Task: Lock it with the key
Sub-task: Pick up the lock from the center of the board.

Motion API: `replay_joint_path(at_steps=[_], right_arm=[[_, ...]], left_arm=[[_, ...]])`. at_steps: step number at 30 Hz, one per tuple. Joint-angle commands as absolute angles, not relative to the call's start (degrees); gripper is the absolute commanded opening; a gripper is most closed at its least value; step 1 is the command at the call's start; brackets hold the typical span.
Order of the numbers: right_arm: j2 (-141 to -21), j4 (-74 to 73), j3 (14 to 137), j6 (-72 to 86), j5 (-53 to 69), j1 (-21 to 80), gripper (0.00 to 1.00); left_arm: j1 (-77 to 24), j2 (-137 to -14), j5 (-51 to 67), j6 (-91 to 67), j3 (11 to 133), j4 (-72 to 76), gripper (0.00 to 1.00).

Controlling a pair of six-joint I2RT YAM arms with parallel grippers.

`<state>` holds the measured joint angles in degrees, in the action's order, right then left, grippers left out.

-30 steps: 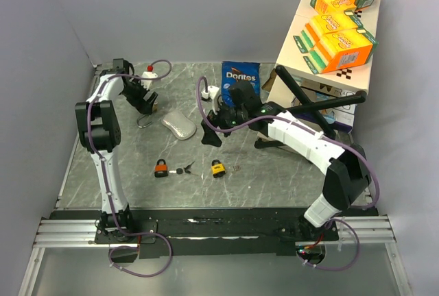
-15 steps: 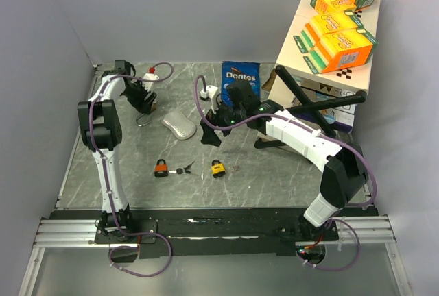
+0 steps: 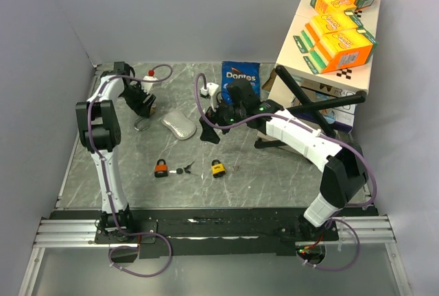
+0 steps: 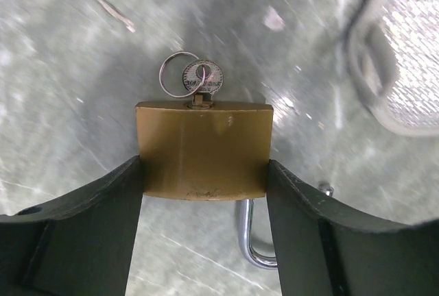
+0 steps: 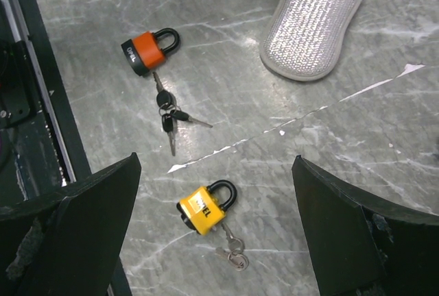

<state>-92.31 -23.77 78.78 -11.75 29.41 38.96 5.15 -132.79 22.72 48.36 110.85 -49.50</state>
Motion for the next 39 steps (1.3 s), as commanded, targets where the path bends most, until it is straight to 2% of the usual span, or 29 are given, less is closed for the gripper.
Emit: replay_joint_path(at_steps=[1,8,18,23,27,31,39], right_arm=[[-91.67,-20.48,80.77,-10.2,27.34,38.58,1.0],[-89.74,-18.11,80.86,-9.23,25.58,38.58,1.0],[-86.92,-17.49,79.54,-8.97,28.83,38.58,1.0],[-89.21,-17.31,81.47,-10.88,31.45,38.58,1.0],[-87.89,-7.14,75.78,-15.72,31.64,38.67,1.0],[-88.5,-5.62,76.29,-19.24,33.92,38.67,1.0],[-89.38,-4.05,77.08,-16.97,35.85,38.76,1.0]], left_arm=[[5.8,-126.57,27.42,47.2,113.12,-56.69,0.01],[5.8,-121.12,34.27,45.79,112.51,-62.75,0.01],[5.71,-113.3,35.86,43.25,104.24,-58.98,0.01],[5.36,-112.24,39.71,46.13,104.49,-63.0,0.01],[5.36,-111.45,42.36,47.9,105.47,-66.79,0.01],[5.27,-110.92,42.45,47.55,104.07,-67.41,0.01],[5.71,-108.81,45.96,47.01,100.9,-68.02,0.01]])
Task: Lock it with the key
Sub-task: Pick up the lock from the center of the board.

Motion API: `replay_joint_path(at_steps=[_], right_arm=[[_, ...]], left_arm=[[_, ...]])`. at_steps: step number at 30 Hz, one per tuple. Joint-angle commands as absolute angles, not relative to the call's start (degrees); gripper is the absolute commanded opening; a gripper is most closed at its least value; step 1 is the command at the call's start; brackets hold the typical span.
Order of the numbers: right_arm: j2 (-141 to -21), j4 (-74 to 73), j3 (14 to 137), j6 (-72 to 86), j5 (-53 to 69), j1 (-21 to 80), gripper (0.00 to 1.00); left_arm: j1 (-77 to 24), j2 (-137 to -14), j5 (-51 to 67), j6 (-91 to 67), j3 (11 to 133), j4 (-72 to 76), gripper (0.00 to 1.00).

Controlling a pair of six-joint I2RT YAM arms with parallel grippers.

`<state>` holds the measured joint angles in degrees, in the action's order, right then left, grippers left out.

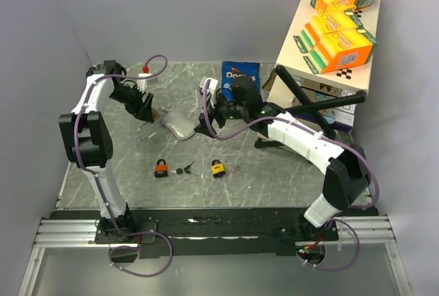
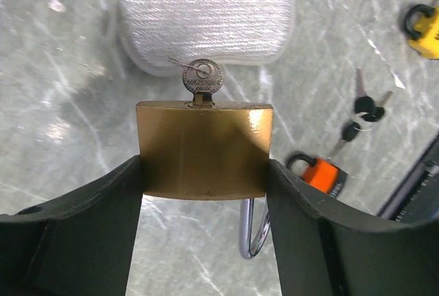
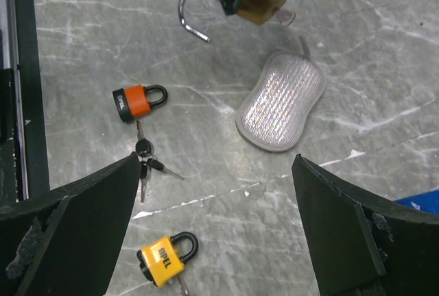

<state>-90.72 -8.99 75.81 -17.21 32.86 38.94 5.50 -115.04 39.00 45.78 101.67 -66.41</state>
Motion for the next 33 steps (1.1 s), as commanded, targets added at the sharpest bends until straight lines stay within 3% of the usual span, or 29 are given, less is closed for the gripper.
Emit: replay_joint_path(at_steps=[1,5,10,22,33], right_arm=[[-89.21,-3.52,76.99,-17.22,35.86,39.02,1.0],[-89.21,0.78,75.59,-20.21,35.59,39.64,1.0],[-88.42,4.39,72.95,-32.5,40.94,40.25,1.0],[-89.91,0.62,73.47,-58.96,48.78,43.33,1.0],[-89.83,-5.88,70.31,-79.18,49.57,47.02,0.95]], left_arm=[[5.63,-108.55,47.53,47.54,101.16,-68.98,0.01],[5.63,-106.18,52.81,52.55,100.99,-77.68,0.01],[5.54,-101.43,56.16,52.39,96.25,-78.49,0.01],[-3.33,-89.3,59.41,50.45,86.41,-78.66,0.01],[-7.82,-88.86,63.9,50.01,83.5,-78.75,0.01]])
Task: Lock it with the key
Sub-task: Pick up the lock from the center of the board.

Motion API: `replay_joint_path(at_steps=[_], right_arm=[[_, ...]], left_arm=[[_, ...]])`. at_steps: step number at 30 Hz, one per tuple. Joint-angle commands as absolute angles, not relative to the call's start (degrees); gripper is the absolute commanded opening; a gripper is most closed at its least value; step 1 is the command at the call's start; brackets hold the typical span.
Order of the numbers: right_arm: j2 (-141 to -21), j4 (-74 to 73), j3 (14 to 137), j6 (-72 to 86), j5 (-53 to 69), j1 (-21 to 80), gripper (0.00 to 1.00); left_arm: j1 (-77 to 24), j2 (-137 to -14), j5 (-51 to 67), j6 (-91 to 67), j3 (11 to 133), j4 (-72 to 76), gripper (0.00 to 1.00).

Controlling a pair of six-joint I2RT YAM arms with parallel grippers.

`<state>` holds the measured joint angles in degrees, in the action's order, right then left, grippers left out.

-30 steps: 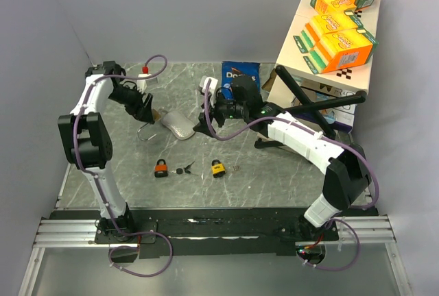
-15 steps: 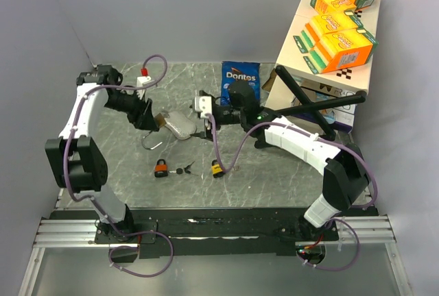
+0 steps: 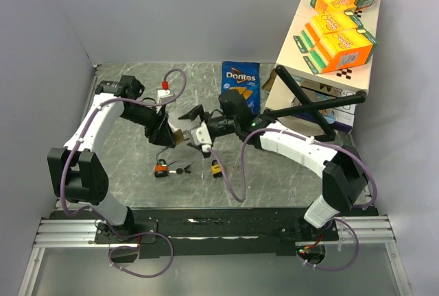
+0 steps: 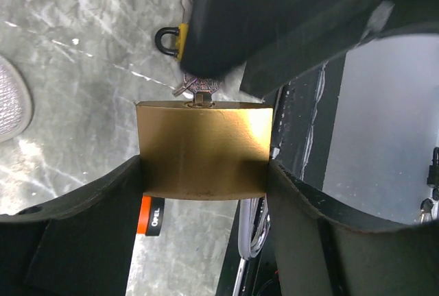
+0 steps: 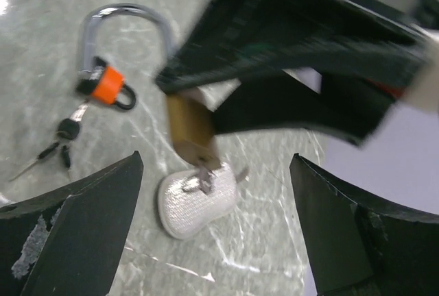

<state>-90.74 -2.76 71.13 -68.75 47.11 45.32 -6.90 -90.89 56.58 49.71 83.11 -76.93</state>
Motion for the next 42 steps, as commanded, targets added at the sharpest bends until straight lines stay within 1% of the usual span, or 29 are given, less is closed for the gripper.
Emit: replay_joint_path(at_steps=[1,4,5,7,8,10,11,14,16,21,24,27,32,33,34,35,36,37,40,42], right_arm=[[-89.91,-7.37,70.31,-79.89,49.74,47.2,0.94],[-90.53,-8.61,70.22,-81.82,49.57,47.81,0.87],[-90.7,-8.79,70.14,-82.35,49.4,48.07,0.83],[-91.23,-8.79,70.22,-82.44,49.22,48.16,0.78],[-91.4,-8.79,70.31,-82.35,49.04,48.16,0.73],[-91.84,-9.14,70.57,-82.62,48.96,48.16,0.67],[-91.93,-9.58,70.75,-83.49,48.78,48.08,0.63],[-92.37,-9.75,70.75,-84.81,48.69,48.16,0.54],[-92.72,-10.63,71.36,-85.25,48.6,48.43,0.51],[-93.25,-14.4,71.98,-87.97,49.39,48.95,0.49],[-93.34,-15.9,72.07,-89.91,49.57,48.96,0.46],[-93.43,-16.08,72.16,-90.35,49.48,48.96,0.39],[-93.52,-15.65,72.33,-89.65,49.39,49.13,0.22],[-93.43,-15.64,72.25,-89.65,49.39,49.13,0.14],[-93.25,-15.38,72.25,-89.21,49.57,49.04,0.08],[-93.08,-15.12,72.25,-88.51,49.48,49.13,0.01],[-93.08,-14.77,72.33,-86.68,49.48,49.04,0.0],[-93.08,-14.68,72.51,-85.62,49.74,49.04,0.0],[-93.08,-13.36,73.39,-80.17,49.22,48.61,0.0],[-93.16,-12.48,74.88,-73.7,48.78,48.08,0.0]], left_arm=[[-8.08,-89.12,63.98,50.01,83.5,-78.75,0.01],[-8.7,-89.56,65.04,50.1,83.41,-78.75,0.01],[-8.88,-89.56,65.47,50.1,83.32,-78.75,0.01],[-9.58,-89.39,65.83,50.18,82.79,-78.75,0.01],[-9.84,-89.38,66.0,50.36,82.53,-78.75,0.01],[-10.72,-89.12,66.09,50.19,82.27,-78.75,0.01],[-10.81,-89.12,66.18,50.1,82.18,-78.75,0.01],[-11.51,-88.86,66.36,49.92,82.18,-78.75,0.01],[-11.78,-88.68,66.62,49.66,82.09,-78.75,0.01],[-12.04,-88.68,66.71,49.66,81.65,-78.75,0.01],[-12.3,-88.86,66.88,49.66,81.74,-78.84,0.01],[-12.39,-88.77,66.88,49.92,81.65,-78.75,0.01],[-12.48,-88.77,66.71,50.19,81.21,-78.75,0.01],[-12.39,-88.68,66.71,50.45,81.3,-78.75,0.04],[-12.39,-88.68,66.62,50.54,81.39,-78.75,0.13],[-12.39,-88.68,66.36,50.62,81.56,-78.75,0.19],[-12.48,-88.77,66.18,50.71,81.74,-78.75,0.26],[-12.39,-88.86,65.83,50.63,82.35,-78.75,0.41],[-11.95,-88.86,63.29,50.8,84.28,-78.75,0.59],[-9.5,-88.6,61.44,52.54,85.42,-78.75,0.64]])
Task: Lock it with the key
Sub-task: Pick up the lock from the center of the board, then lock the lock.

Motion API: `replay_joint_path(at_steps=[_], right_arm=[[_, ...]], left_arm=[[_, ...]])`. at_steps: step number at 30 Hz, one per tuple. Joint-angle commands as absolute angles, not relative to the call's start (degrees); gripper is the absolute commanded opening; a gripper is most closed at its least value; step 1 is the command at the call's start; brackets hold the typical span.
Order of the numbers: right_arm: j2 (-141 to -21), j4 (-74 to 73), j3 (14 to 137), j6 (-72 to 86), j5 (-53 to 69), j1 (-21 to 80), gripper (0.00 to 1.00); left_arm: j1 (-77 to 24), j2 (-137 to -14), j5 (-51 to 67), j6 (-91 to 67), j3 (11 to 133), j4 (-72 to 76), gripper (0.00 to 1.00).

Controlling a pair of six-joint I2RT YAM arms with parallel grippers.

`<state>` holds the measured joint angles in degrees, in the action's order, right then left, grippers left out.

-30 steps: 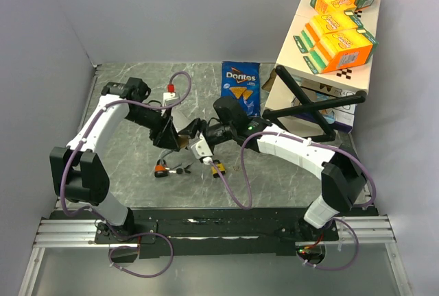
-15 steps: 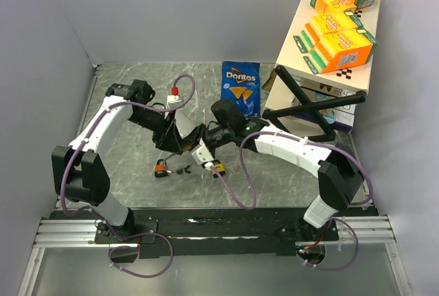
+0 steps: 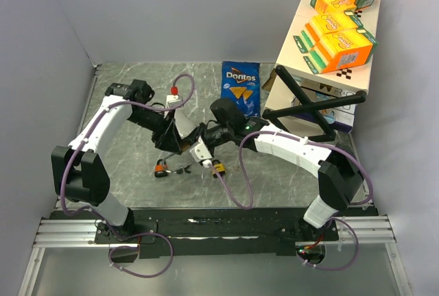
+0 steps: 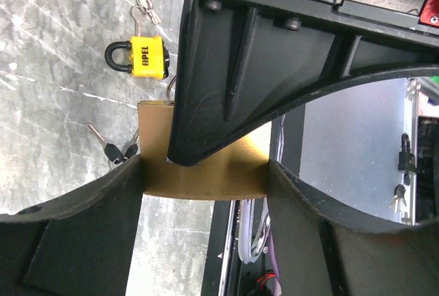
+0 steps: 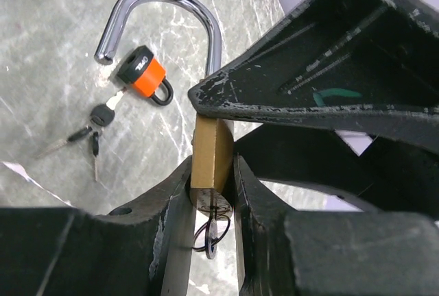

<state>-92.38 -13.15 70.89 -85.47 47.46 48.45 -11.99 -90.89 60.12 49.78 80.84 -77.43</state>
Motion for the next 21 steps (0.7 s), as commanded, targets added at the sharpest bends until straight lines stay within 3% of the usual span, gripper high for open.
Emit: replay_joint_path(at_steps=[1,6,7,10,21], right_arm=[[-93.51,-12.05,75.49,-70.52,48.61,47.82,0.0],[-96.06,-12.13,82.69,-45.17,48.51,45.27,0.0],[-97.11,-12.22,83.66,-41.35,48.86,44.74,0.0],[-98.69,-12.31,87.0,-27.98,51.06,42.72,0.0],[-101.68,1.82,88.5,8.22,57.74,37.62,0.0]], left_arm=[[-8.01,-88.68,61.26,53.25,87.0,-78.66,0.69],[3.76,-92.45,64.67,49.24,94.38,-78.75,0.81],[5.08,-92.9,65.56,48.52,95.53,-78.92,0.92],[8.78,-92.99,70.65,46.85,95.19,-78.75,0.97],[9.84,-88.86,75.67,48.34,84.56,-78.4,0.96]])
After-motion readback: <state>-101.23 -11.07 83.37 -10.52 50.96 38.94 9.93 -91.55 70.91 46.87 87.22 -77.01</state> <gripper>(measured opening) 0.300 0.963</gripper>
